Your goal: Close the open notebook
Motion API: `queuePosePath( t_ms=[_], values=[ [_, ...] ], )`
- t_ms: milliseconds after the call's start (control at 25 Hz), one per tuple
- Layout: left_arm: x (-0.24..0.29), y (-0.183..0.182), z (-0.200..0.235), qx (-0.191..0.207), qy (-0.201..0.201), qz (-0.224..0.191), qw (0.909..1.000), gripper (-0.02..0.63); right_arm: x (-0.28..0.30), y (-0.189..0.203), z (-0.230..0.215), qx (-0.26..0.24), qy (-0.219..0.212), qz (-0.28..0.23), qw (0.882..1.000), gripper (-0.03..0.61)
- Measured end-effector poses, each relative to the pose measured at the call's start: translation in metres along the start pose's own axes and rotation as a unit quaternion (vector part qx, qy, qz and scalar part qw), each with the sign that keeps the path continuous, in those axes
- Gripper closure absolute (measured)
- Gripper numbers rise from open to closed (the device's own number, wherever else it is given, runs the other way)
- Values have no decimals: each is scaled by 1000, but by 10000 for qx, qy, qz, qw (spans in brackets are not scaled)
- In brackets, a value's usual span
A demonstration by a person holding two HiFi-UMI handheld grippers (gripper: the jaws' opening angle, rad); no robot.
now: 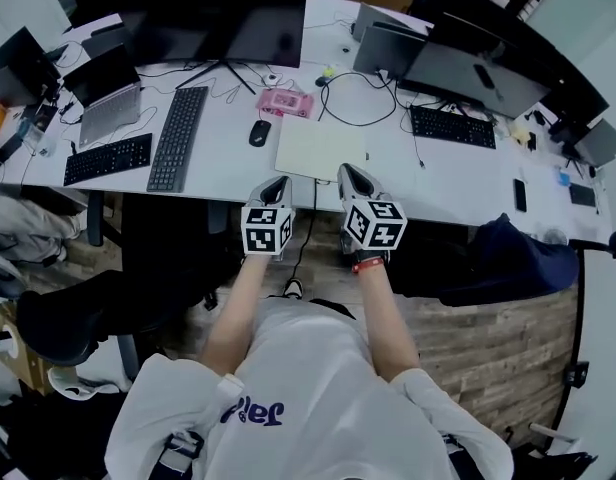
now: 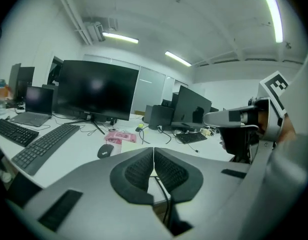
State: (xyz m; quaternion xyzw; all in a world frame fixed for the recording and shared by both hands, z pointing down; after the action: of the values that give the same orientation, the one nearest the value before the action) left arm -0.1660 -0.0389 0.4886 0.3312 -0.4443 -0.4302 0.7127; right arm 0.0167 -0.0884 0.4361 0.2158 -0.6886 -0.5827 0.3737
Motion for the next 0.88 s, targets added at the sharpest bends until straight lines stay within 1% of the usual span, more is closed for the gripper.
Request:
queuePosePath(
  t_ms=[240,400,680,880],
  values=[
    [25,18,34,-298,-89,354,9989,590,23,22,-6,135,-58,292,9995,563],
    [39,27,58,-573,-203,514,9968,562,35,36,-8,217,-142,449,9987,563],
    [83,40,90,-1082,-342,802,9903,532,73,58,-22,338,-458,824,9950,563],
    [108,49,102,-1398,-446,965,9845,485,95,65,-28,403,-723,970,9918,563]
  ],
)
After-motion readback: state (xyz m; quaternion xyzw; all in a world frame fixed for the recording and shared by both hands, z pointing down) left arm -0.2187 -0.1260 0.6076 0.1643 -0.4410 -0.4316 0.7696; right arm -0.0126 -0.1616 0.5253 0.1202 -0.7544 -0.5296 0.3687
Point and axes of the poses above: the fingertips, and each gripper's own axes: x forward along the fingers, z to its left, y out of its underside, the point moved 8 cm from there along -x, backward along the fingers, and after that the axes turned 12 degrees about -x, right-handed, at the moved point
